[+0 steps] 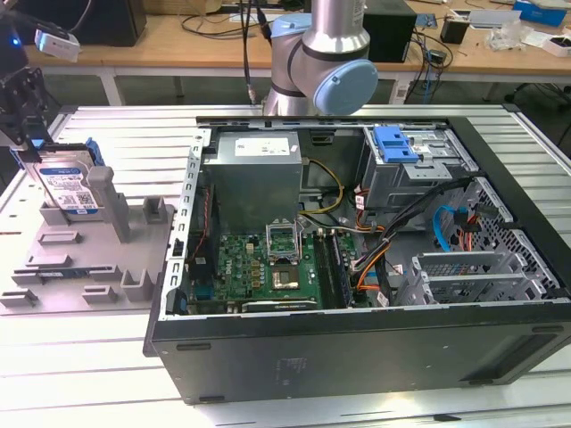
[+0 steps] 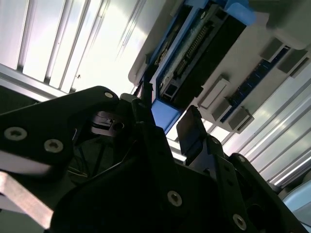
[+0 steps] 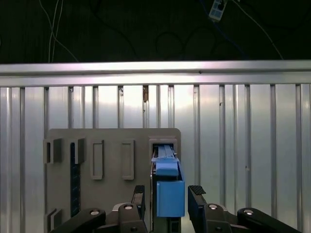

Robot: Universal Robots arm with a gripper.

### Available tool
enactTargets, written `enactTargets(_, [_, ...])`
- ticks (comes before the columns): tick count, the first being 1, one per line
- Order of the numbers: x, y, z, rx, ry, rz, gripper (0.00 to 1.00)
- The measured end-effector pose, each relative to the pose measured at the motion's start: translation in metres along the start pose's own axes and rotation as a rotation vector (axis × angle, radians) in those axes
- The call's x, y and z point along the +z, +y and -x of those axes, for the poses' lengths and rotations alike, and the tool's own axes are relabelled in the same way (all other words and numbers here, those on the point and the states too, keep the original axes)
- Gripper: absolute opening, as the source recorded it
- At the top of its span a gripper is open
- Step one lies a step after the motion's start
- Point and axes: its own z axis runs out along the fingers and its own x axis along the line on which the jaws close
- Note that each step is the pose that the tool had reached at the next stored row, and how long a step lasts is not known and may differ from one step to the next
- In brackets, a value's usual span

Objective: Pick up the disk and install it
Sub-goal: 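Pick up the disk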

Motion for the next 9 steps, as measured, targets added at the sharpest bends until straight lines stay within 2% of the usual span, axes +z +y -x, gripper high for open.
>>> enactTargets(9, [0.0064,-0.0001,0.0002,0.0,0.0,-0.0001,0.48])
